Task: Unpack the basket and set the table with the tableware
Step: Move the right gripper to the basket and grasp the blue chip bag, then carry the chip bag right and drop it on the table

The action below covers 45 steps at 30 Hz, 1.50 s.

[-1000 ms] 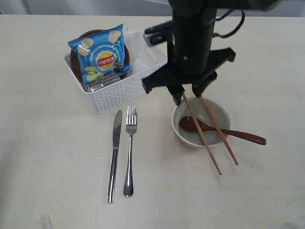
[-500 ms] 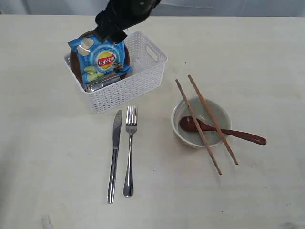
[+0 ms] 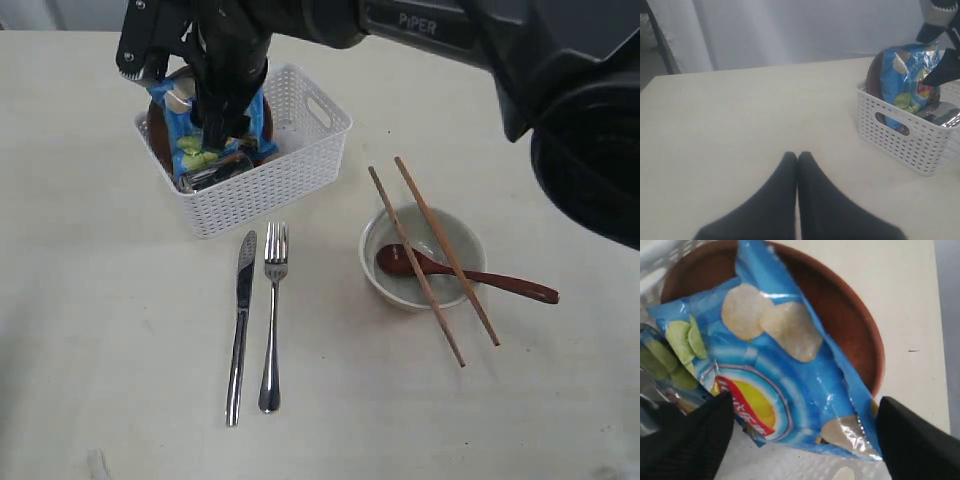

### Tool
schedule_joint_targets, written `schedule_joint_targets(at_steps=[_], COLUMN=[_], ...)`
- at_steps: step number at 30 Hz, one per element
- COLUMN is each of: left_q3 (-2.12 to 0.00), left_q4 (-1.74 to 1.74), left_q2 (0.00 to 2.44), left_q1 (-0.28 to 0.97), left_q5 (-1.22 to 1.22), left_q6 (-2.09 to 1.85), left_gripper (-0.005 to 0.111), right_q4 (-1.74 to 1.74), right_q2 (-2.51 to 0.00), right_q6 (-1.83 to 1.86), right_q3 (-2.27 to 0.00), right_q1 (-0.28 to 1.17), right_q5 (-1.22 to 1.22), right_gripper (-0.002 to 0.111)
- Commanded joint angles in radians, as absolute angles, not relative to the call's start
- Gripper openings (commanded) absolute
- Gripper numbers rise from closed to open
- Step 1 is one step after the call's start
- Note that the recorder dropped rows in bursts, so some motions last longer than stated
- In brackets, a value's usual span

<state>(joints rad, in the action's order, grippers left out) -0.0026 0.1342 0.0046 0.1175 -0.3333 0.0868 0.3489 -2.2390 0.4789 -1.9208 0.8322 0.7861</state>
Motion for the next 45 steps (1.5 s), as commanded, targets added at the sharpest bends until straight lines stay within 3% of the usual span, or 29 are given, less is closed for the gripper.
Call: schedule_joint_targets(at_steps=[1,3,6,12,32,39,45], left_q3=[0.0,0.0,0.0,0.0,0.0,0.0,0.0], left_q4=[0.135,0.135,0.135,0.135,0.135,0.135,0.135], left_q2=[0.0,0.0,0.0,0.0,0.0,0.0,0.0], left_q1=[0.114,0.114,0.114,0.114,0.114,0.114,0.114], left_q5=[-0.326,-0.326,-0.326,-0.326,-0.326,-0.326,-0.326], left_q6=[0.085,0.085,0.085,0.085,0.085,0.085,0.085], left_gripper=[0.0,0.0,0.0,0.0,0.0,0.0,0.0], right_q4=[0.405,0.415,0.459,0.559,0.631,0.656,0.647], right_q2=[-2.255,-2.255,-2.255,-2.255,-2.005,-1.885,-1.854], right_q6=[0.501,0.501,0.499,0.499,0.343,0.185,0.043], right_q3=[-1.931,-1.931,-1.931,-1.931,-1.929,-1.929,-1.926], right_q1=[0.839,0.848,0.866,0.921,0.923,0.749,0.503], right_q5=[0.782,0.782,0.787,0.793,0.986,1.145,1.221], right_gripper=[0.073,0.073,0.06,0.001,-0.001,-0.001,-0.001])
